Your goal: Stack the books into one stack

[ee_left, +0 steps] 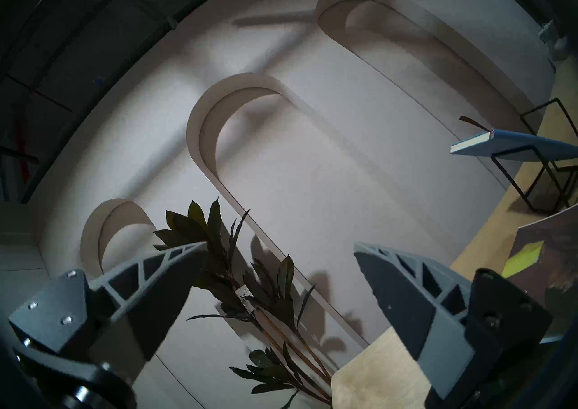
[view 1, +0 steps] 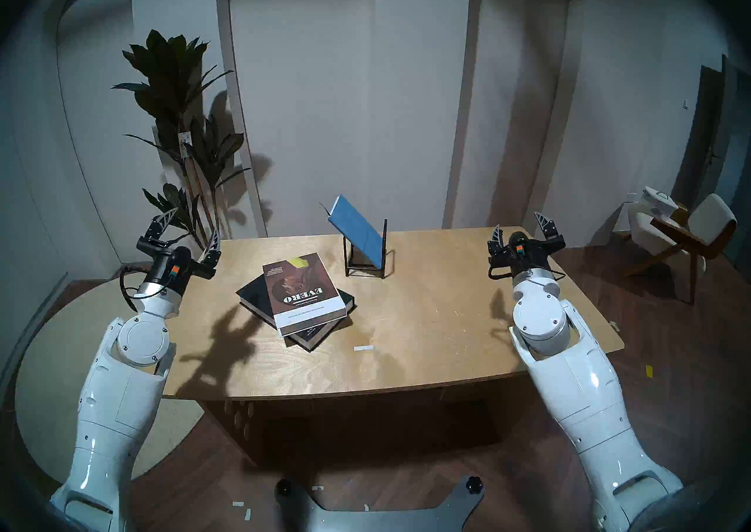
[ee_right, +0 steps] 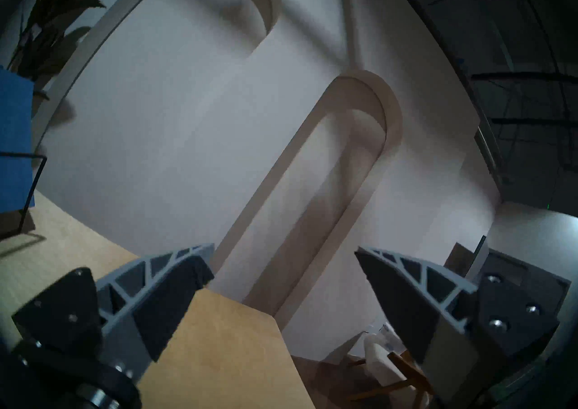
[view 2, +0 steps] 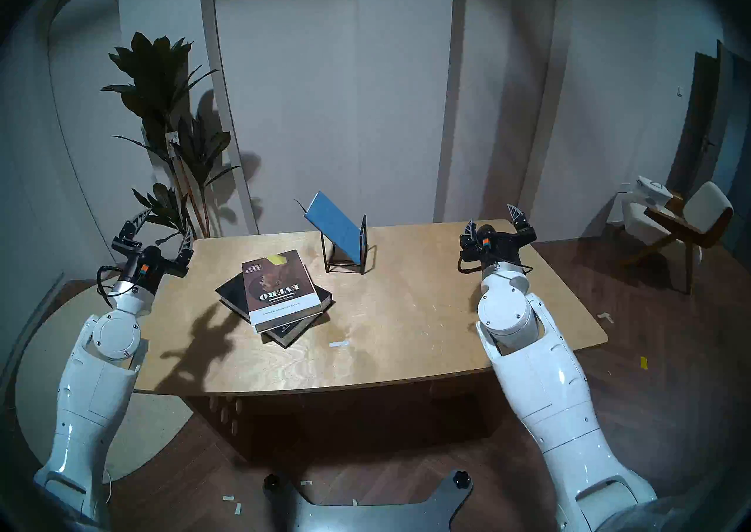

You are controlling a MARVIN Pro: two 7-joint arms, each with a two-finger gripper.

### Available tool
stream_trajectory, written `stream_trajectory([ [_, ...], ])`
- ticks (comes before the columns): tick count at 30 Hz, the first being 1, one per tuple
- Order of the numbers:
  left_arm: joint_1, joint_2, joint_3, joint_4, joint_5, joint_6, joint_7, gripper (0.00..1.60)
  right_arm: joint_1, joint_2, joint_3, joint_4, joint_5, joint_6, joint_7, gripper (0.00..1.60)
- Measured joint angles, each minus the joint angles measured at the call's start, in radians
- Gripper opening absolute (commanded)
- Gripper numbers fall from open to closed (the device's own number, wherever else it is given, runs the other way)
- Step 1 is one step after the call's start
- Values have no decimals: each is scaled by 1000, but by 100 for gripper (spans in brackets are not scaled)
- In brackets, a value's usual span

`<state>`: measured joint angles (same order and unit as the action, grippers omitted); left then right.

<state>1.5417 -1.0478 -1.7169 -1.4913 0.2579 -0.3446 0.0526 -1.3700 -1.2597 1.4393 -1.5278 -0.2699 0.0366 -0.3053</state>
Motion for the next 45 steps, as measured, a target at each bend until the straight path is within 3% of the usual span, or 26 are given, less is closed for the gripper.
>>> stream_trajectory([
  [4, -9, 8, 11, 35, 3, -41, -7, 160, 28, -23, 1, 47, 28, -54, -18, 160],
  [9, -23, 39, 14, 36, 81, -117, 12, 160, 48, -46, -7, 78, 53, -73, -22, 160],
  [18, -56, 110, -14, -6, 247, -242, 77, 160, 79, -96, -42, 96, 87, -68, -38, 160],
  [25, -69, 150, -2, -40, 420, -358, 137, 160, 113, -126, -24, 181, 132, -36, -47, 160],
  [34, -81, 154, 100, -93, 640, -432, 189, 160, 150, -96, 42, 265, 173, -35, -39, 160],
  [45, -123, 129, 266, -154, 893, -454, 202, 160, 215, -69, 92, 309, 222, -36, 8, 160],
])
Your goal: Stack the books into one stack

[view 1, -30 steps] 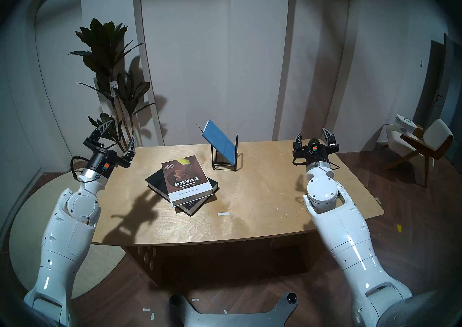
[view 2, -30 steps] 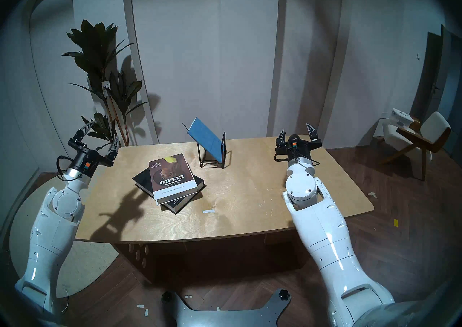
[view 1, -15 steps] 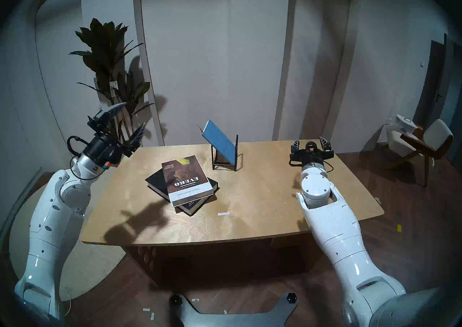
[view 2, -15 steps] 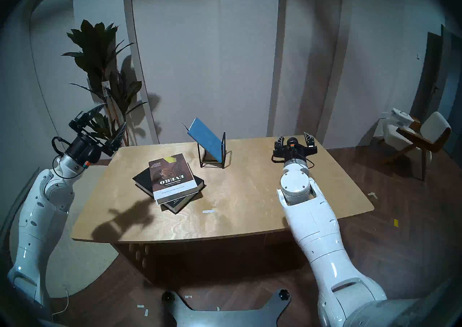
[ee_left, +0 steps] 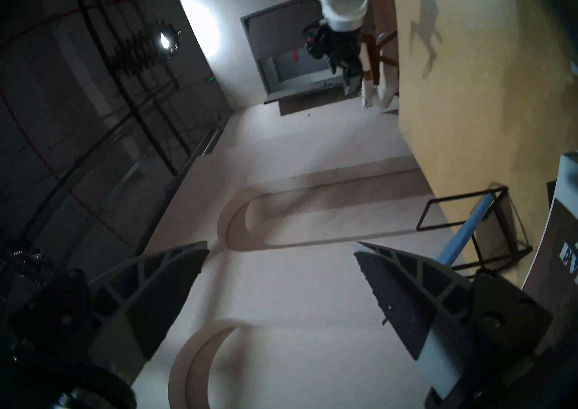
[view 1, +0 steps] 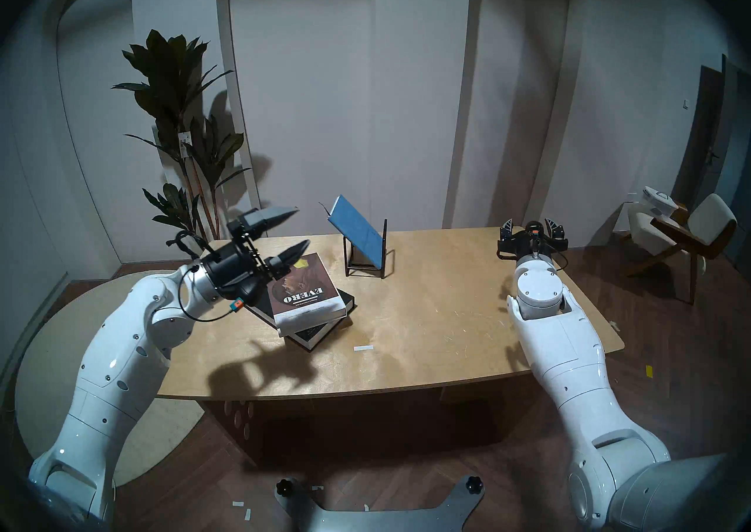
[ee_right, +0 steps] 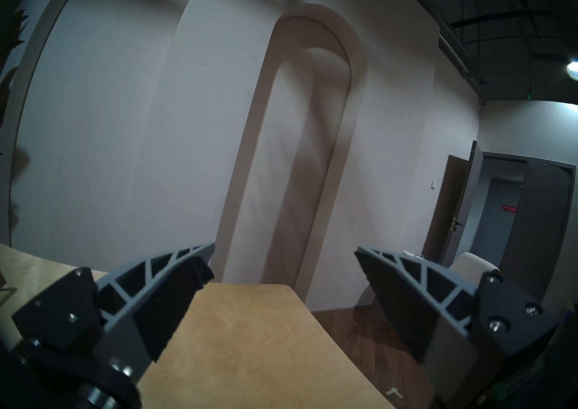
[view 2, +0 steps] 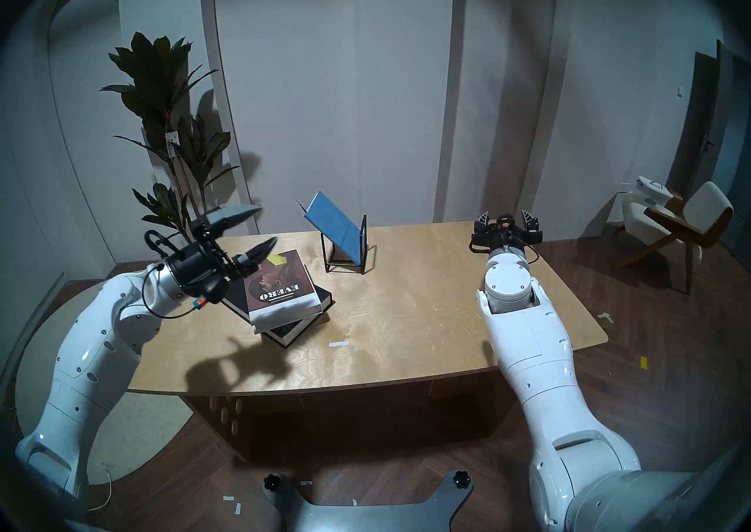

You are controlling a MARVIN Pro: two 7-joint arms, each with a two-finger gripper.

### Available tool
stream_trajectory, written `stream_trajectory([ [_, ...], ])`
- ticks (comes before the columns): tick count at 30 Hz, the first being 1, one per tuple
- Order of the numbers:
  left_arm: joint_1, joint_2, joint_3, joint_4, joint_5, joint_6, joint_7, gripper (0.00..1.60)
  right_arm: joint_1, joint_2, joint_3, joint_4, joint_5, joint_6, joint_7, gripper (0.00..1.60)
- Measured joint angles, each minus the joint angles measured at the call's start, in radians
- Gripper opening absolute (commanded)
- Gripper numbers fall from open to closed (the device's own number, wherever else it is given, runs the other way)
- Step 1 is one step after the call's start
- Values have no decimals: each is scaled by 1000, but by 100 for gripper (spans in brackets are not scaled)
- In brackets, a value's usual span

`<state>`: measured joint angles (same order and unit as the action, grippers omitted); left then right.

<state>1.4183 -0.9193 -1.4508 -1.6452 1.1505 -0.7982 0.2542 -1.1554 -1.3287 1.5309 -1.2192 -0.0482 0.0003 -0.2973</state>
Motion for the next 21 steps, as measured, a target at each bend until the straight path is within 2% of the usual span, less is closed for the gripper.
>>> stream_trajectory([
  [8, -60, -17, 89, -7, 191, 31, -4, 160, 31, 11, 11, 38, 26, 0, 37, 160],
  [21, -175, -60, 160, 62, 467, 141, -57, 160, 49, 16, 14, 110, 61, -4, 90, 160],
])
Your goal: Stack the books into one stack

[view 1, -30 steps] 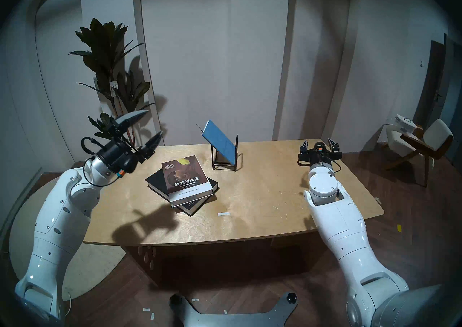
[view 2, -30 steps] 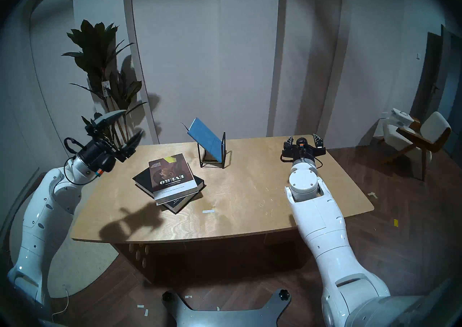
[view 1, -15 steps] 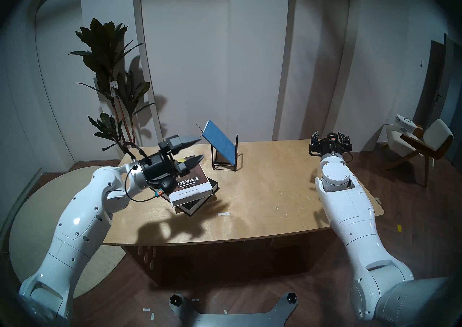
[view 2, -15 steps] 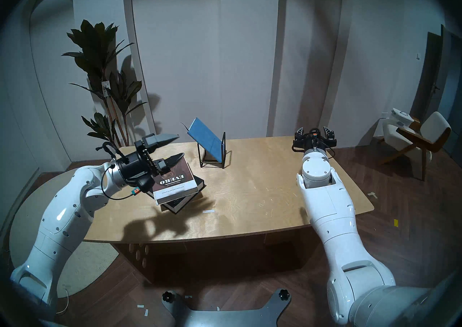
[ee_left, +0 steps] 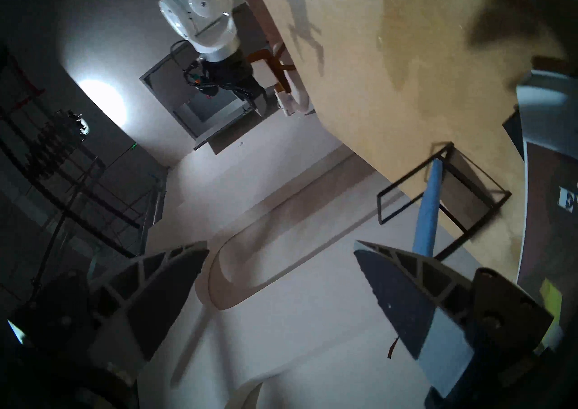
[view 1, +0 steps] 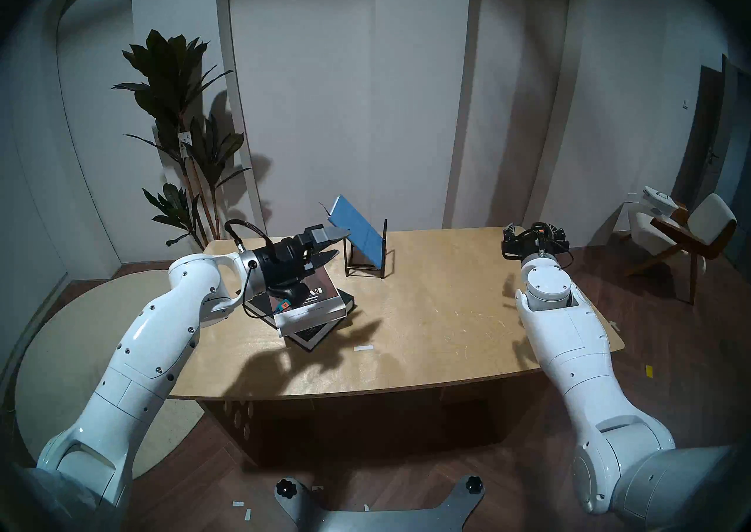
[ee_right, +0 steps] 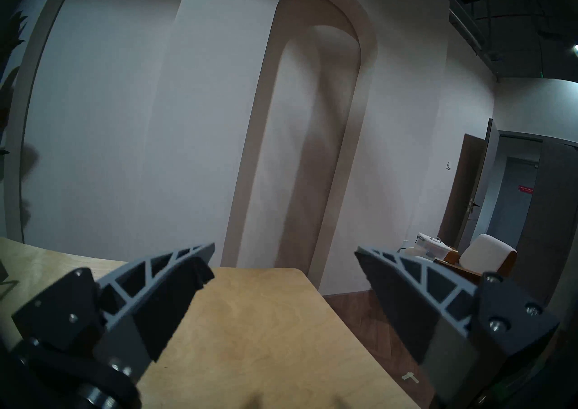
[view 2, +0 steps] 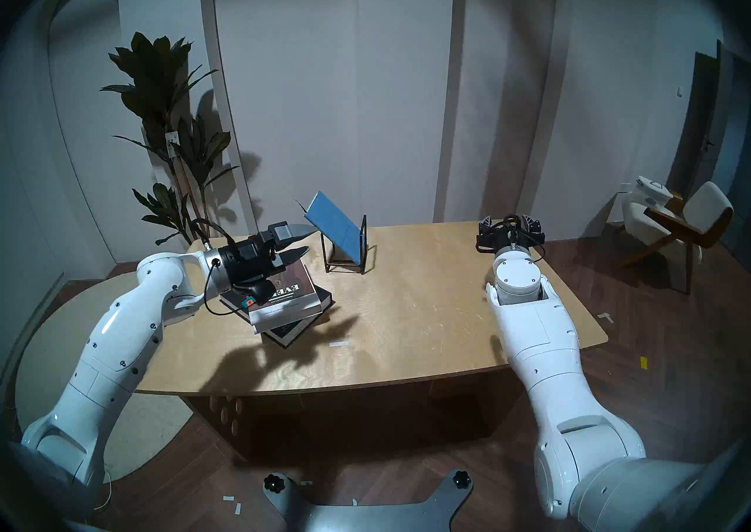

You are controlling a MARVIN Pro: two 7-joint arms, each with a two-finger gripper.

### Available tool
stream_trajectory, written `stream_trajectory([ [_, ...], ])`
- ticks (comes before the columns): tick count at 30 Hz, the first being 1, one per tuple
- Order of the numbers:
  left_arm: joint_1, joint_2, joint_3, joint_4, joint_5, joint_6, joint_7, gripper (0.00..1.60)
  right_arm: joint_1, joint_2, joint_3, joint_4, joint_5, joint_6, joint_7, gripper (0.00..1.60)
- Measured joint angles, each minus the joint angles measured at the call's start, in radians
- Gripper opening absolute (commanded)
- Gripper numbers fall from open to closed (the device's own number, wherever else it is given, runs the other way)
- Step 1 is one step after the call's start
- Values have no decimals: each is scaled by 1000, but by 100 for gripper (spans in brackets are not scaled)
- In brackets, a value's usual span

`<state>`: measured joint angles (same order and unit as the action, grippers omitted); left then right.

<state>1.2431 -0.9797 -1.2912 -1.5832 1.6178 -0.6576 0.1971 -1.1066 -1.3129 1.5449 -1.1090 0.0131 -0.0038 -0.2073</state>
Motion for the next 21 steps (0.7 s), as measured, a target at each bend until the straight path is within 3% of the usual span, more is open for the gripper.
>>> stream_trajectory([
  [21, -174, -145, 189, 216, 371, 194, -84, 160, 23, 6, 7, 31, 41, -12, 56, 160],
])
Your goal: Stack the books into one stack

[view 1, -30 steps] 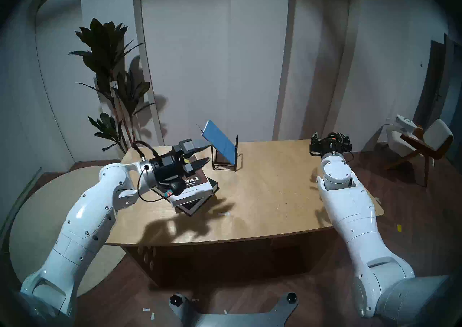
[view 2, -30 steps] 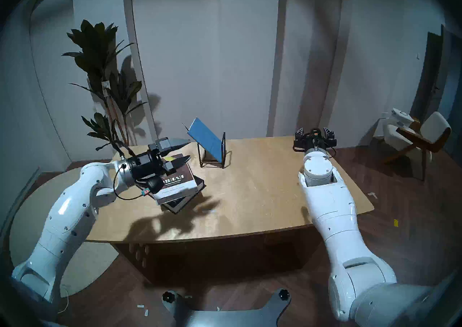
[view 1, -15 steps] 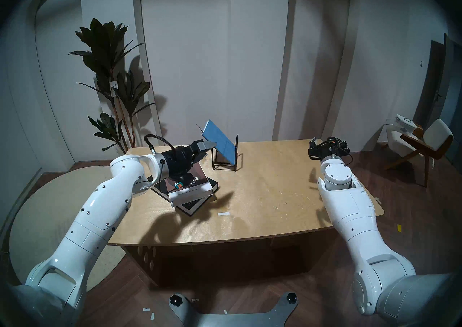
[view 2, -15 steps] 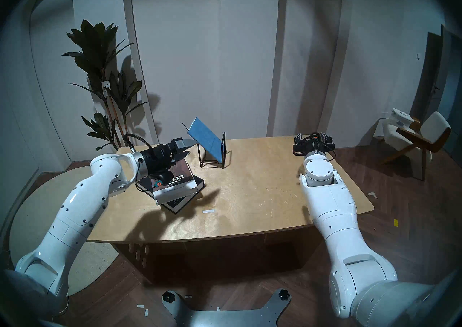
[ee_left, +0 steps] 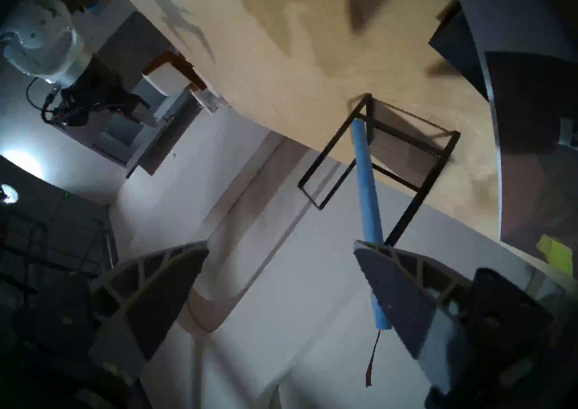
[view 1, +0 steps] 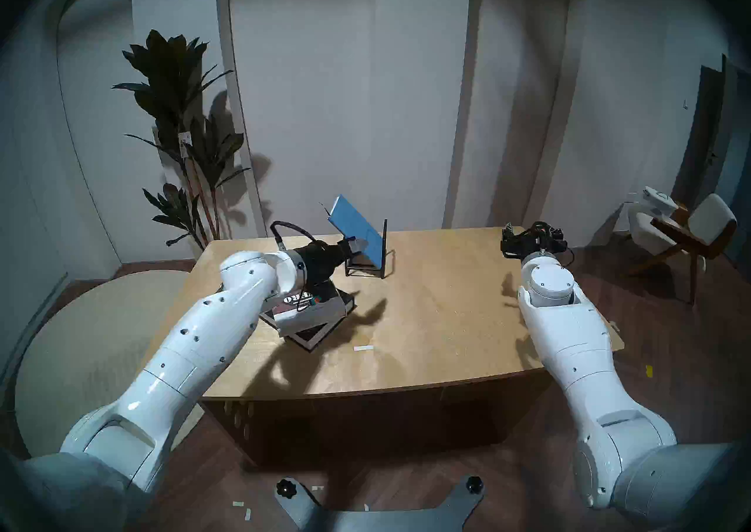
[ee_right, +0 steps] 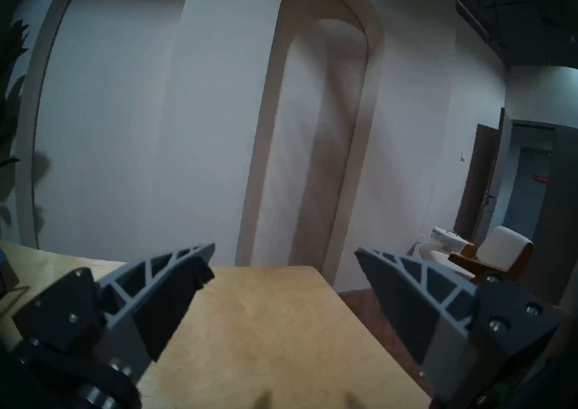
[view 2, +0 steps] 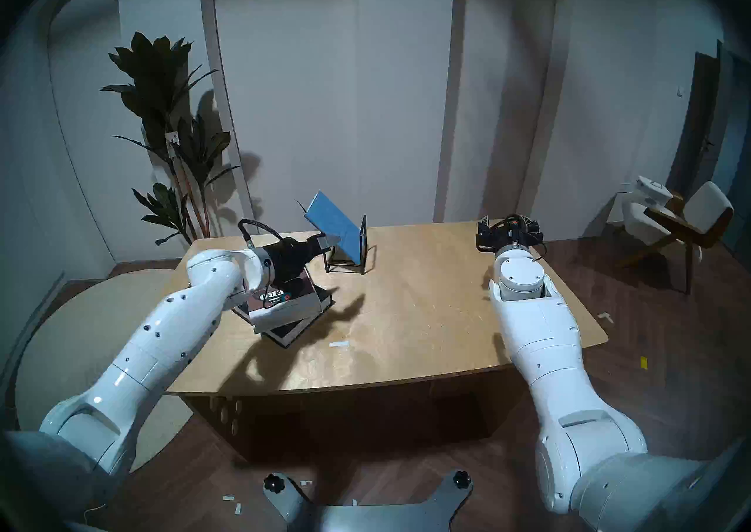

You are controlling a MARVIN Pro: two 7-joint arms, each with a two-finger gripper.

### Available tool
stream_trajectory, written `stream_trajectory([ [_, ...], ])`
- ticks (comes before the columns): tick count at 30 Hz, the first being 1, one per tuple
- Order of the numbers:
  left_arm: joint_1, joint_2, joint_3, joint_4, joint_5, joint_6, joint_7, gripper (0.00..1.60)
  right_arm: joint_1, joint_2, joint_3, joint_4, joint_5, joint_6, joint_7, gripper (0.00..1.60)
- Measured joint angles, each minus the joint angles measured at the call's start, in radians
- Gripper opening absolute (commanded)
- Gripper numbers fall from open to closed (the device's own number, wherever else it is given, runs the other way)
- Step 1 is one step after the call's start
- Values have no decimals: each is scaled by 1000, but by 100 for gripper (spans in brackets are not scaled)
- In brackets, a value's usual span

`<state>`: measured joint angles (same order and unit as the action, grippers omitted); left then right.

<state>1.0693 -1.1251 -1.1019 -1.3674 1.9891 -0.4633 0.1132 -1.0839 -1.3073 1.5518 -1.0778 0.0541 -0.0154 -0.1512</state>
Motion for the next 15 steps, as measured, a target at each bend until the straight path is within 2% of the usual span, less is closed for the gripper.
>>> stream_trajectory([
  [15, -119, -119, 24, 237, 129, 100, -33, 160, 12, 4, 2, 18, 19, -12, 31, 160],
])
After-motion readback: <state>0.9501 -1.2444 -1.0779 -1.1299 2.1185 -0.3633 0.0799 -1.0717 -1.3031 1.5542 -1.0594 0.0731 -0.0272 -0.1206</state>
